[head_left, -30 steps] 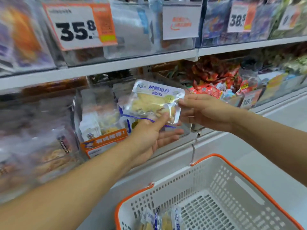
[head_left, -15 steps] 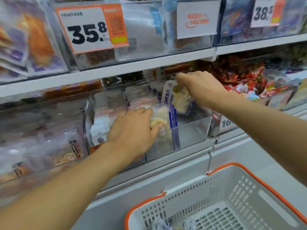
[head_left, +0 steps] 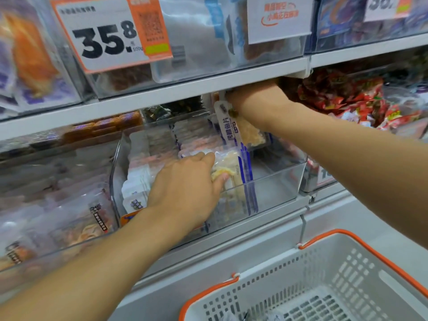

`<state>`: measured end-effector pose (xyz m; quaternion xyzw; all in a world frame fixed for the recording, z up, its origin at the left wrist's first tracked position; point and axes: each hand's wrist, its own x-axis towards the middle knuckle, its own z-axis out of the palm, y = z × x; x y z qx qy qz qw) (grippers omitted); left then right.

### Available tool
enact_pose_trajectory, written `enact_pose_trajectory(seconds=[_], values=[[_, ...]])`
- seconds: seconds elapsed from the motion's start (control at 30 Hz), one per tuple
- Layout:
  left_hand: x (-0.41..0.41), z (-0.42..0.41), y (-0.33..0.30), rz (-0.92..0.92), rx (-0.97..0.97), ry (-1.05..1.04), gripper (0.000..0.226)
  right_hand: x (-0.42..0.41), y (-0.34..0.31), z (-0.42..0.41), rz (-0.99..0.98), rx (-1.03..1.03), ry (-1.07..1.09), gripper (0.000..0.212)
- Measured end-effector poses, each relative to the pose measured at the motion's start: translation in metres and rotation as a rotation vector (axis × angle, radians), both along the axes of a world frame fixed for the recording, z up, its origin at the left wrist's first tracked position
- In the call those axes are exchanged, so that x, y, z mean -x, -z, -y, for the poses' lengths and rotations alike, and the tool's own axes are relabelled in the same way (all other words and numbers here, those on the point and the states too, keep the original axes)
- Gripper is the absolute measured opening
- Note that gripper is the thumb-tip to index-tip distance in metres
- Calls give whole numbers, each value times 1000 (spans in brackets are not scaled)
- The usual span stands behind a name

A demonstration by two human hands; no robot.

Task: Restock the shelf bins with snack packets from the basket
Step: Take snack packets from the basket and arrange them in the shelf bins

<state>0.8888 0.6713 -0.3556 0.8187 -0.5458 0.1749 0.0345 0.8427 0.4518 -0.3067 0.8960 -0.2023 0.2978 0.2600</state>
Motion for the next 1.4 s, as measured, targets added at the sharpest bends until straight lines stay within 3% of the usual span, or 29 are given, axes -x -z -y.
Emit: enact_pose_trajectory(seconds=[0.2, 0.77, 0.9, 1.13, 1.23, 1.4], values=[[-2, -1, 2, -27, 24, 11, 41, 7, 17, -5, 2, 1, 21, 40], [-3, -2, 2, -10, 30, 14, 42, 41, 22, -18, 179, -5, 18, 39], [-2, -2, 2, 12, 37, 16, 41, 39, 34, -21, 121, 55, -20, 40], [-2, -1, 3, 11, 49, 24, 44, -15, 35, 21, -157, -549, 44, 54], [-2, -2, 4, 20, 50, 31, 45, -19, 37, 25, -176, -639, 33, 54], [-2, -1, 2, 19, 59, 42, 44, -14, 38, 19, -123, -619, 46, 56]])
